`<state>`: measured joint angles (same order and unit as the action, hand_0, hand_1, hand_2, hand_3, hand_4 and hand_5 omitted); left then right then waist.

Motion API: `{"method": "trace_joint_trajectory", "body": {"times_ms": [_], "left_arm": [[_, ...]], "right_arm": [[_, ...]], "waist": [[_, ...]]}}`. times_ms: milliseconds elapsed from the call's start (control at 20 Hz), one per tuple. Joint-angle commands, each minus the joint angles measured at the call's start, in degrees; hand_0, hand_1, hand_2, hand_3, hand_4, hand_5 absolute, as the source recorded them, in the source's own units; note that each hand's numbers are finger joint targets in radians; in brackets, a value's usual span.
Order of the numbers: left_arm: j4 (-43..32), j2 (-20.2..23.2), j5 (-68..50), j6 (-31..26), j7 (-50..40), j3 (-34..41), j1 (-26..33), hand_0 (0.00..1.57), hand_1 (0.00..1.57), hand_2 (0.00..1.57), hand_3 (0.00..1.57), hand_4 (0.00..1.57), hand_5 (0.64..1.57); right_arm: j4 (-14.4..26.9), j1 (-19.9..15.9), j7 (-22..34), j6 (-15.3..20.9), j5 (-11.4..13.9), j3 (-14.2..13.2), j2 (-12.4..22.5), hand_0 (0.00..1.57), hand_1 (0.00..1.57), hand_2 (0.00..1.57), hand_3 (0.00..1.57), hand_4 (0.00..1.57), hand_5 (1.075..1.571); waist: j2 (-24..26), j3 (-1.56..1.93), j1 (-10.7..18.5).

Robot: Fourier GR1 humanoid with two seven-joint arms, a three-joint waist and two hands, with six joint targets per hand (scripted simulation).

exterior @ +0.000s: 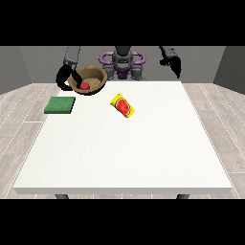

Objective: Pick the cup and pour the ball into the bowl, then pick the bowl and place it on the pad

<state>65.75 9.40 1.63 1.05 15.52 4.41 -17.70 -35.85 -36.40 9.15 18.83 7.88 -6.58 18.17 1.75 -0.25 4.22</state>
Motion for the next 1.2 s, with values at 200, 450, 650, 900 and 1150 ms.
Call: {"method": "trace_joint_trajectory", "body": {"times_ms": [200, 450, 650, 900, 1150], "left_arm": [[-1.57, 1.93, -1.34, -1.70, 2.46, 2.95, 2.44, 0.00, 0.00, 0.00, 0.00, 1.02, 1.424], [-2.64, 6.04, -4.27, -4.63, 2.96, 7.01, -0.91, 0.00, 0.00, 0.00, 0.00, 1.15, 1.463], [2.22, 10.39, -8.65, -7.55, -2.22, 10.45, -4.34, 0.00, 0.00, 0.00, 0.00, 1.31, 1.525], [-2.86, 23.44, -17.20, -18.71, 1.67, 21.14, -3.31, 0.00, 0.00, 0.00, 0.00, 1.29, 1.571], [-10.55, 28.49, -18.80, -23.38, 7.09, 25.43, -2.45, 0.00, 0.00, 0.00, 0.00, 1.23, 1.566]], "right_arm": [[-6.89, 0.45, 8.19, -4.45, -1.07, -0.80, 2.53, 1.57, 1.57, 1.57, 0.77, 0.79, 1.570], [-7.57, 3.16, 2.94, -9.52, -3.22, -3.76, 7.37, 1.57, 1.57, 1.57, 0.68, 0.79, 1.570], [-3.84, 6.26, -5.04, -9.56, -4.06, -7.96, 12.65, 1.57, 1.57, 1.57, 0.00, 0.91, 1.571], [-3.84, 9.09, -11.57, -10.83, -7.00, -11.59, 14.05, 1.57, 1.57, 1.57, 0.00, 0.87, 1.570], [-4.74, 7.52, -10.66, -9.41, -6.96, -11.46, 12.57, 1.57, 1.57, 1.57, 0.00, 0.79, 1.567]], "waist": [[-0.14, 0.24, -2.51], [-4.22, 0.25, -3.33], [-6.97, 0.31, 0.09], [-10.59, 0.30, 1.10], [-12.23, 0.24, 0.37]]}}
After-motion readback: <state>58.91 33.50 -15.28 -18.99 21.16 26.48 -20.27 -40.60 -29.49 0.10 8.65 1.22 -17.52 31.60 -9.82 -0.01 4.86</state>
